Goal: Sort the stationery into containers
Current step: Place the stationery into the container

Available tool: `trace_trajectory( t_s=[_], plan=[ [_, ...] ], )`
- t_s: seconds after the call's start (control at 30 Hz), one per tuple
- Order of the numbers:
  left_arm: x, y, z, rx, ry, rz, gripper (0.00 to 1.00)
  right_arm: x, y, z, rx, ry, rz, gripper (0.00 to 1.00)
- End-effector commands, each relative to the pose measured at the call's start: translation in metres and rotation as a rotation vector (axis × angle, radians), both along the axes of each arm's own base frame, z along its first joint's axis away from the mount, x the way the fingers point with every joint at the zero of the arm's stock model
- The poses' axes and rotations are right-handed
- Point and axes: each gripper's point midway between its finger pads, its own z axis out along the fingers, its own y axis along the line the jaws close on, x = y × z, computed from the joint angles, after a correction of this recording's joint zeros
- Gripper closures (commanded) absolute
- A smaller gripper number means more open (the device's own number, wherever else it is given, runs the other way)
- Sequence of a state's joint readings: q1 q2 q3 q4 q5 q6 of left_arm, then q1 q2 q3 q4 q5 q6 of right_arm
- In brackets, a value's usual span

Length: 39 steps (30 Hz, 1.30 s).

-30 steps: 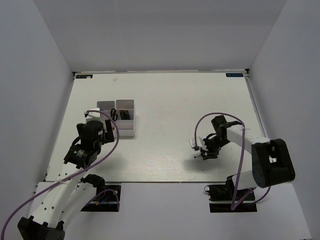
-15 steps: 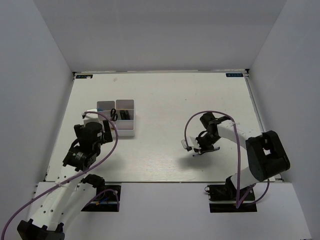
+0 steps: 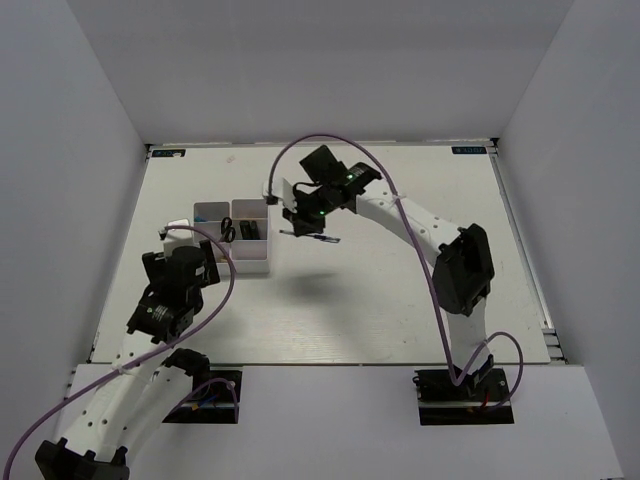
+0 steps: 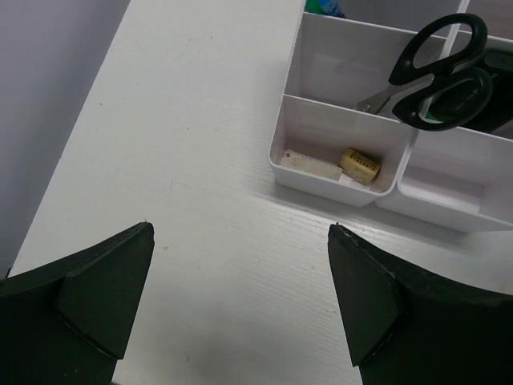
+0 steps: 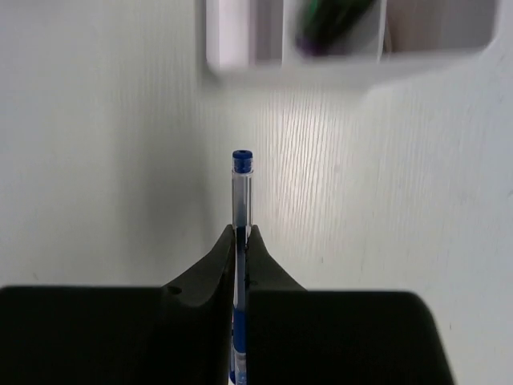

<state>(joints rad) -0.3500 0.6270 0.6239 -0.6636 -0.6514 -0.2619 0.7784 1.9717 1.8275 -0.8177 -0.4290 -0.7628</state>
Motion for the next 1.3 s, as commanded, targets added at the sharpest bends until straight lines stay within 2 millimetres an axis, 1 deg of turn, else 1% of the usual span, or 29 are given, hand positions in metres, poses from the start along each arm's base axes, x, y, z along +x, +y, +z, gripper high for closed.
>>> trace_trajectory(
  t_s=[0.0,0.03,0.07,0.13,0.17,0.2,0.23,0.27,0.3,0.33,0.37,0.4,0.43,0.47,0.5,0.53,0.57,0.6,0.63,0.67,0.7,0.77,0.8,0.83,0.87,0.93,1.0,1.1,1.27],
  plan=[
    [-0.001,0.010,0.004,0.029,-0.034,0.050,0.00,-0.017,0.045,0.027,0.132,0.169,-0.089,1.00],
    [-0.001,0.011,0.005,0.029,-0.039,0.053,0.00,-0.018,0.054,0.031,0.160,0.171,-0.085,1.00],
    [-0.002,0.013,0.005,0.042,-0.038,0.060,0.00,-0.013,0.074,0.044,0.255,0.148,-0.052,1.00],
    [-0.002,0.016,0.006,0.048,-0.051,0.071,0.00,-0.017,0.087,0.053,0.317,0.182,-0.047,1.00],
    [-0.002,0.017,0.007,0.054,-0.058,0.075,0.00,-0.014,0.099,0.060,0.368,0.188,-0.023,1.00],
    [-0.004,0.019,0.006,0.061,-0.059,0.082,0.00,-0.017,0.108,0.068,0.410,0.213,0.005,1.00],
    [-0.003,0.019,0.008,0.060,-0.072,0.085,0.00,-0.014,0.117,0.087,0.461,0.199,0.012,1.00],
    [-0.003,0.020,0.008,0.068,-0.070,0.086,0.00,-0.016,0.123,0.075,0.456,0.246,0.022,1.00],
    [-0.004,0.022,0.008,0.070,-0.075,0.092,0.00,-0.019,0.130,0.085,0.492,0.258,0.059,1.00],
    [-0.003,0.022,0.009,0.073,-0.080,0.095,0.00,-0.019,0.138,0.085,0.502,0.266,0.067,1.00],
    [-0.004,0.022,0.008,0.081,-0.073,0.092,0.00,-0.018,0.143,0.075,0.495,0.282,0.067,1.00],
    [-0.003,0.023,0.010,0.081,-0.078,0.095,0.00,-0.022,0.149,0.072,0.501,0.303,0.092,1.00],
    [-0.004,0.025,0.009,0.086,-0.075,0.104,0.00,-0.014,0.157,0.089,0.557,0.283,0.097,1.00],
    [-0.004,0.024,0.009,0.088,-0.075,0.100,0.00,-0.009,0.161,0.081,0.560,0.302,0.087,1.00],
    [-0.004,0.025,0.010,0.091,-0.076,0.104,0.00,-0.010,0.166,0.092,0.610,0.296,0.123,1.00],
    [-0.004,0.027,0.010,0.097,-0.078,0.112,0.00,-0.009,0.171,0.101,0.648,0.325,0.113,1.00],
    [-0.004,0.027,0.011,0.097,-0.083,0.113,0.00,-0.007,0.175,0.105,0.680,0.310,0.132,1.00],
    [-0.005,0.027,0.010,0.099,-0.079,0.114,0.00,-0.005,0.178,0.097,0.680,0.337,0.121,1.00],
    [-0.005,0.028,0.010,0.107,-0.074,0.112,0.00,-0.006,0.182,0.102,0.718,0.327,0.156,1.00],
    [-0.006,0.028,0.012,0.105,-0.086,0.114,0.00,-0.004,0.185,0.102,0.740,0.347,0.149,1.00],
    [-0.006,0.029,0.012,0.110,-0.086,0.114,0.00,-0.004,0.187,0.095,0.736,0.387,0.132,1.00],
    [-0.007,0.030,0.012,0.111,-0.096,0.116,0.00,-0.004,0.190,0.089,0.767,0.411,0.141,1.00],
    [-0.008,0.030,0.011,0.115,-0.094,0.111,0.00,-0.002,0.190,0.082,0.770,0.426,0.137,1.00],
    [-0.008,0.030,0.011,0.114,-0.096,0.111,0.00,-0.003,0.191,0.086,0.800,0.416,0.168,1.00],
    [-0.008,0.030,0.012,0.108,-0.108,0.109,0.00,-0.007,0.190,0.074,0.801,0.460,0.161,1.00],
    [-0.007,0.028,0.013,0.101,-0.112,0.102,0.00,-0.009,0.184,0.068,0.827,0.466,0.208,1.00],
    [-0.007,0.027,0.012,0.101,-0.105,0.098,0.00,-0.014,0.181,0.051,0.801,0.485,0.220,1.00],
    [-0.007,0.027,0.013,0.093,-0.111,0.096,0.00,-0.014,0.175,0.038,0.784,0.500,0.225,1.00],
    [-0.007,0.027,0.013,0.093,-0.117,0.095,0.00,-0.010,0.170,0.031,0.783,0.491,0.232,1.00]
  ],
)
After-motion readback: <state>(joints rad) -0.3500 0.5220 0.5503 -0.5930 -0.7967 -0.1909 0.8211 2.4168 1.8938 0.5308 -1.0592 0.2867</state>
